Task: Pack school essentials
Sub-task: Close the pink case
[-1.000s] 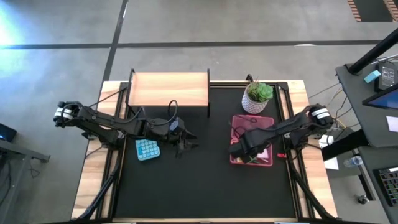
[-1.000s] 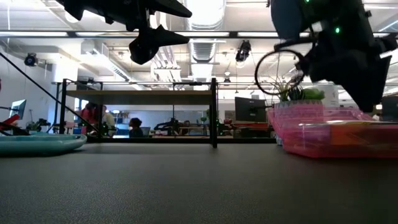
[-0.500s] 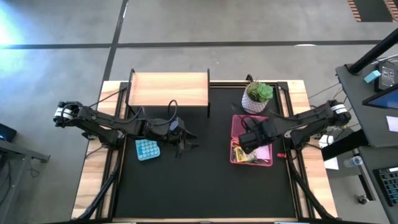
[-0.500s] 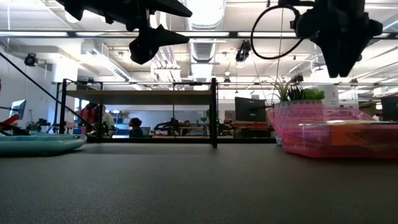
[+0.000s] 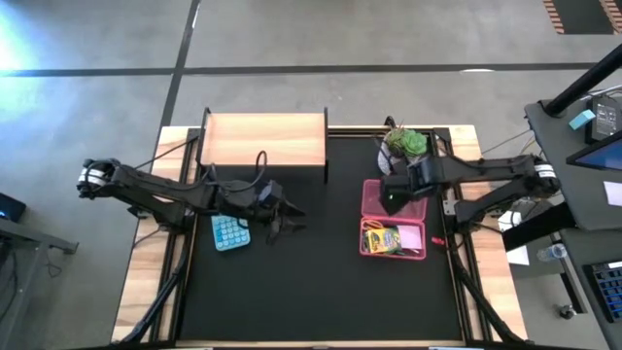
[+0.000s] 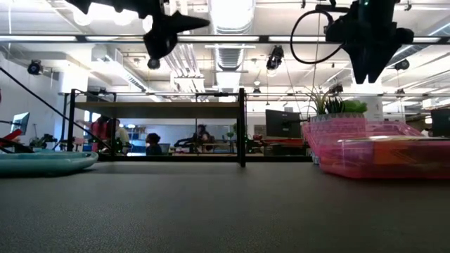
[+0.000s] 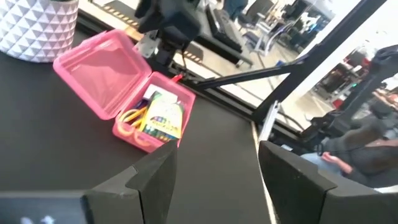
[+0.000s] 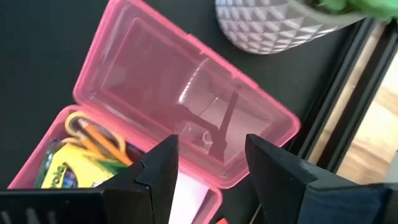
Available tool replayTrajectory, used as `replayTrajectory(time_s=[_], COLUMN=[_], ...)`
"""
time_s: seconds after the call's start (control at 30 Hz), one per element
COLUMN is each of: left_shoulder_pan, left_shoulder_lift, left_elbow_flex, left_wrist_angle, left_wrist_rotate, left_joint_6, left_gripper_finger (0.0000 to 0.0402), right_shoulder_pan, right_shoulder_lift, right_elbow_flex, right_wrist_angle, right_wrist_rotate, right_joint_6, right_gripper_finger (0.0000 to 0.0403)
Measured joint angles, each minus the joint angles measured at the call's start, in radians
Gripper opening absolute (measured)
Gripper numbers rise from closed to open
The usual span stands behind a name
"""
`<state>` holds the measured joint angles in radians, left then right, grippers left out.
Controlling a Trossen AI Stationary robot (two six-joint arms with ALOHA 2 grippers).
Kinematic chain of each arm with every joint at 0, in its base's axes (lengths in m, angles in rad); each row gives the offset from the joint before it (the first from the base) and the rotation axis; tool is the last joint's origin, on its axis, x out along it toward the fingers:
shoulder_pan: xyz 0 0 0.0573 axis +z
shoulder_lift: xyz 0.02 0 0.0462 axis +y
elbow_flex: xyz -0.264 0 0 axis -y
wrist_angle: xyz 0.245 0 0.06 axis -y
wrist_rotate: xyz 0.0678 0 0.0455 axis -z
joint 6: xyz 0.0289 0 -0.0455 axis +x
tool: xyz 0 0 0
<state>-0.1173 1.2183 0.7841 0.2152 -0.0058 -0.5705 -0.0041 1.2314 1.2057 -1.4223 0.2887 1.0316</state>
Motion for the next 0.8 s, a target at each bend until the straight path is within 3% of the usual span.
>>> replayTrajectory(time_s=[0.37, 0.8], left_shoulder_pan=[0.0, 0.0], left_shoulder_lift=[-0.004, 0.006], left_elbow_flex=[0.0, 0.001], left_wrist_angle=[0.001, 0.016], left_wrist_rotate=[0.001, 0.001], left_joint_6=[-0.001, -0.026], left_gripper_finger=[0.021, 0.021], right_shoulder_pan=[-0.251, -0.514], right_shoulder_lift=[-0.069, -0.065], right_elbow_flex=[-0.094, -0.213], right_wrist_angle=[-0.009, 0.006], right_wrist_rotate=[-0.003, -0.018], right_joint_6=[-0.061, -0.263], right_gripper_finger=[0.0177, 0.0177])
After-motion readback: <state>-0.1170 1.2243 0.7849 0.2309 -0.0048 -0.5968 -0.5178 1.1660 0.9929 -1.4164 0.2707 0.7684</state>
